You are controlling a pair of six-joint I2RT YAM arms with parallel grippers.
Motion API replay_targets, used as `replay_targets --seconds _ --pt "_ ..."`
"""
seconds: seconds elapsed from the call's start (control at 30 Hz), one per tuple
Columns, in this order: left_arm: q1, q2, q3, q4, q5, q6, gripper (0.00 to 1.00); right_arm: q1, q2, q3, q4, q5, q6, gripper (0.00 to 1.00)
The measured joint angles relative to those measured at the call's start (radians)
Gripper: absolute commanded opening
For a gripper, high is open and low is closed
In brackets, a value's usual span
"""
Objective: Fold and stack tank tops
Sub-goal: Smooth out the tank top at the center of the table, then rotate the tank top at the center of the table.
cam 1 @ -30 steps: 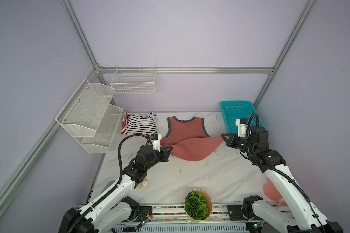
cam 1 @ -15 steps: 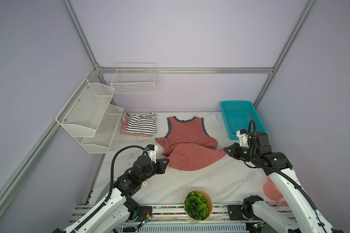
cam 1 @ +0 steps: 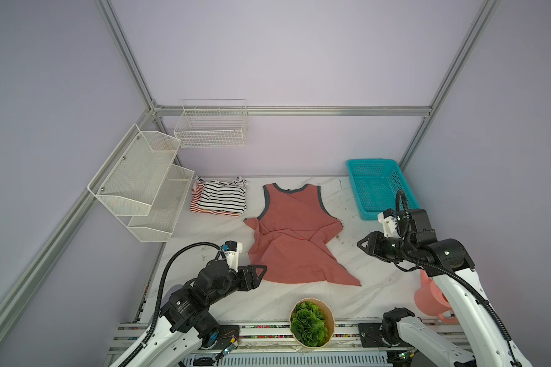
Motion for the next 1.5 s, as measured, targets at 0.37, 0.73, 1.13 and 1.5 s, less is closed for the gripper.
replay_targets --seconds 0.37,0.73,1.13,1.5 --pt "0.0 0.047 0.086 -0.148 0.108 0.073 0.98 0.004 0.043 -0.042 0.081 0.004 0.011 0.29" --pt "0.0 0.046 0.253 -0.39 0.268 0.102 1.0 0.162 0.247 -0.084 0.296 0.034 0.044 0.34" --pt "0.001 0.24 0.322 -0.227 -0.096 0.189 0.94 0.224 0.539 -0.031 0.42 0.229 0.048 0.11" --pt "0.149 1.293 1.148 -0.016 -0.15 0.394 0.69 0.221 0.816 0.047 0.589 0.334 0.037 0.04"
